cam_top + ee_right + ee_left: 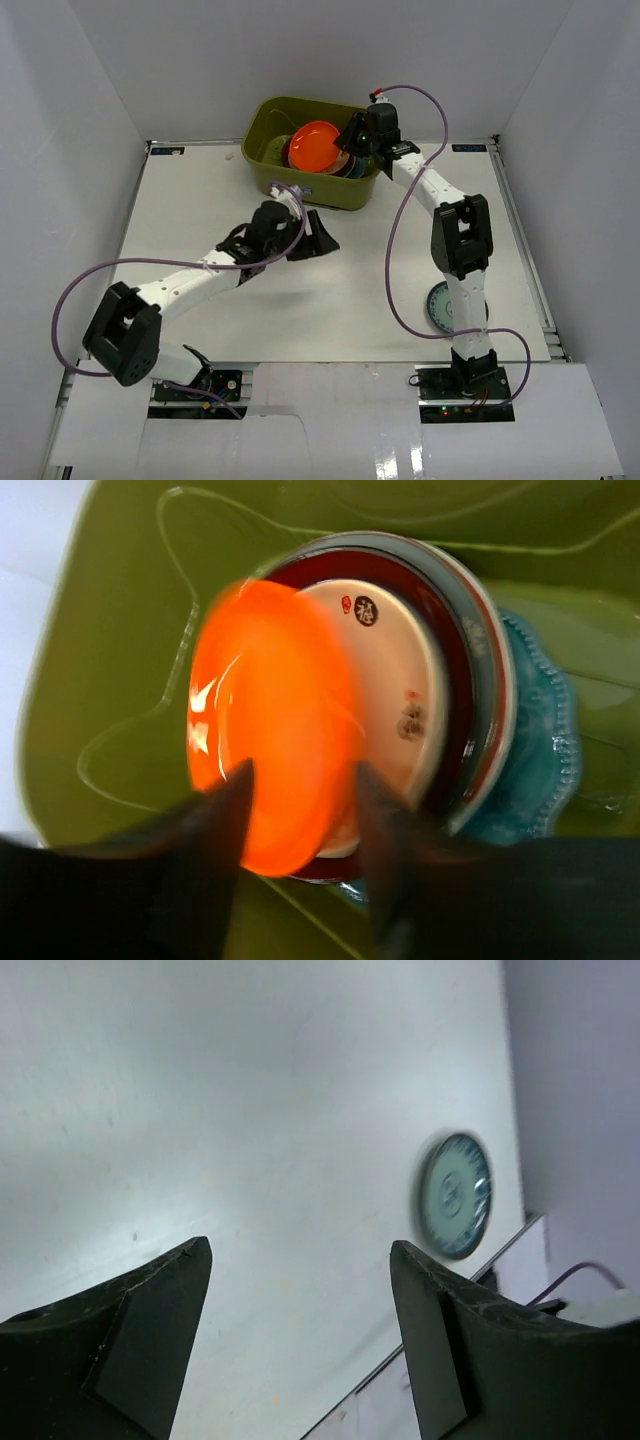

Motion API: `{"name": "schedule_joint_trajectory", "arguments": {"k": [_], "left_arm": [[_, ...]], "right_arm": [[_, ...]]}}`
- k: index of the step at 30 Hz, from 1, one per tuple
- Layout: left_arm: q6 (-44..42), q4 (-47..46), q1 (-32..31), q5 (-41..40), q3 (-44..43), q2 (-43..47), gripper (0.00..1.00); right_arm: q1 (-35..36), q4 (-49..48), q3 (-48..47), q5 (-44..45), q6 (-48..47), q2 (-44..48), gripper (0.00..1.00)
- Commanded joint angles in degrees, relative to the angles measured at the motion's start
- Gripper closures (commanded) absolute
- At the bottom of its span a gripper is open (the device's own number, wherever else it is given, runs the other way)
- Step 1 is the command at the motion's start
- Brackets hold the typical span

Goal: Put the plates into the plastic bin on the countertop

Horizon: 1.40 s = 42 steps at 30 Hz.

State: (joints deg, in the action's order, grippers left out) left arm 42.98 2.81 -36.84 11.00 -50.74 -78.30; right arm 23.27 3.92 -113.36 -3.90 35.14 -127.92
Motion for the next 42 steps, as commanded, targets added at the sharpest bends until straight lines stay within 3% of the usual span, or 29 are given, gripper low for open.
{"name": "schedule_joint_trajectory", "arguments": {"k": [1, 4, 10, 12, 16, 19, 25, 28, 31, 32, 34, 40, 42], "left_arm": [[2.0, 0.0, -6.9, -4.6, 0.6, -2.5, 0.18], [2.3, -1.0, -11.7, -6.3, -2.9, -8.1, 0.18], [0.4, -2.4, -17.4, -4.7, -13.7, -20.6, 0.18], [-0.3, -2.4, -19.7, -3.7, -18.0, -23.7, 0.18], [-1.6, -1.4, -23.2, -1.1, -25.3, -33.0, 0.19], [-1.5, 0.5, -25.3, -0.6, -30.4, -37.2, 0.20], [-2.6, 4.9, -27.9, -1.3, -40.1, -46.8, 0.28], [-3.6, 8.2, -29.4, -2.6, -45.9, -51.2, 0.36], [-4.4, 11.4, -30.2, -5.3, -50.0, -54.7, 0.52], [-3.9, 12.4, -30.3, -6.9, -50.3, -55.1, 0.78], [-3.8, 12.2, -30.2, -8.5, -49.7, -54.0, 0.99], [-6.7, 8.3, -26.4, -7.7, -48.2, -44.1, 1.00], [-6.2, 6.5, -21.7, -5.7, -48.1, -38.5, 1.00]], "right_arm": [[-0.4, -0.5, -4.2, 0.9, -2.3, 3.5, 0.43], [-0.5, -0.8, -1.1, 1.4, -5.2, 9.1, 0.26], [-2.4, -1.8, 12.4, 1.0, -12.1, 29.4, 0.25], [-3.2, -2.6, 22.5, 1.5, -13.2, 39.9, 0.29], [-5.6, -3.2, 39.2, 3.3, -14.5, 57.7, 0.58], [-6.0, -3.2, 47.5, 5.5, -14.7, 68.1, 0.69], [-5.9, -4.3, 52.6, 2.3, -11.7, 78.6, 0.70], [-6.0, -4.0, 52.8, -0.3, -11.1, 79.8, 0.68], [-5.9, -4.0, 53.9, -0.3, -10.2, 81.2, 0.68], [-5.9, -4.0, 54.3, -0.3, -9.8, 81.8, 0.68], [-5.8, -4.2, 54.5, -1.0, -9.3, 83.0, 0.68], [-5.8, -4.4, 53.1, 1.4, -9.3, 85.5, 0.68], [-5.9, -5.2, 51.8, 2.4, -9.5, 87.0, 0.68]]}}
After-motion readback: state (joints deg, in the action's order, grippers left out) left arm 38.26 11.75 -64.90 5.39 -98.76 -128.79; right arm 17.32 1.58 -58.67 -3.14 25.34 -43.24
